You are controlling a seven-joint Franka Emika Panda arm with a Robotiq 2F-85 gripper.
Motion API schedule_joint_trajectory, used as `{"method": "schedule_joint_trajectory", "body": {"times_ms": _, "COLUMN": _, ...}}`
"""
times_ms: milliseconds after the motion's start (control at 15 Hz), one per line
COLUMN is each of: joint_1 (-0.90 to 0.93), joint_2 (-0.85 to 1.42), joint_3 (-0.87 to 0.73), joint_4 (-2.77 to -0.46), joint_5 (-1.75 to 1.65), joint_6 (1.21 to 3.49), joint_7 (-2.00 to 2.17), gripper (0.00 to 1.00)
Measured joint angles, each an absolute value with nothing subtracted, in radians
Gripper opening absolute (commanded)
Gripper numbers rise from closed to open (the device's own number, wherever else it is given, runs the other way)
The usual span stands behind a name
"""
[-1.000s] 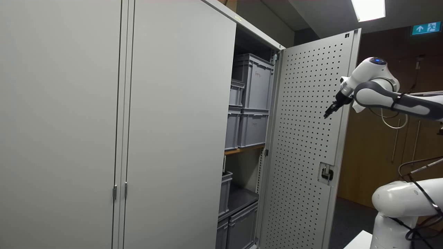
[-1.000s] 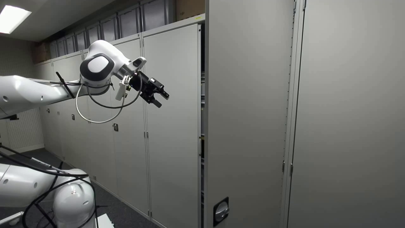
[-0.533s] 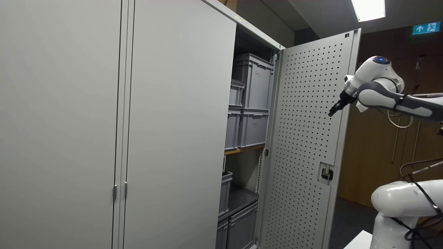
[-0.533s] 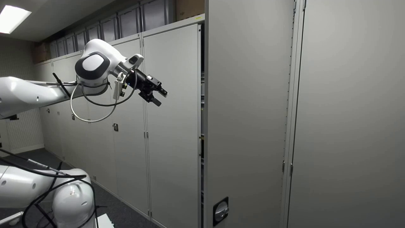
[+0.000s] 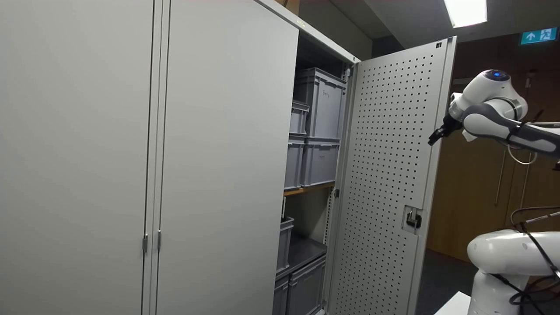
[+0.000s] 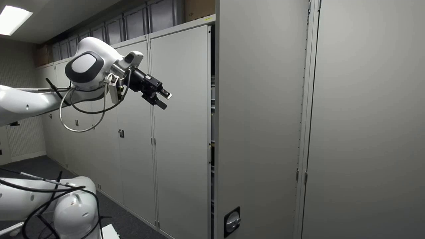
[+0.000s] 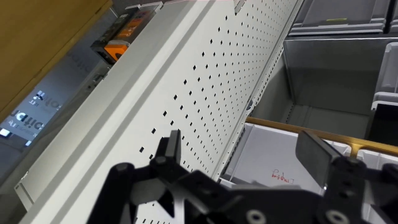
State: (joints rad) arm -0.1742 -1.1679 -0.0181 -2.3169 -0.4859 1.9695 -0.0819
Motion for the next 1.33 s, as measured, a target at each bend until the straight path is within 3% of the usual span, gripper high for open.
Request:
{"method": "schedule_joint_trajectory", "body": {"times_ms": 600, "joint_1": -0.213, "joint_2": -1.181, "joint_3": -0.155, "joint_4": -2.318, "joint_5": -0.501, "joint_6": 1.985, "joint_7": -0.080, "gripper": 1.00}}
{"method": "schedule_joint_trajectory", "body": {"times_ms": 1333, "joint_1": -0.193, "joint_2": -1.107, "joint_3": -0.177, "joint_4": -2.176, "joint_5": -0.490, "joint_6": 2.020, "joint_7": -0.085, "gripper": 1.00}}
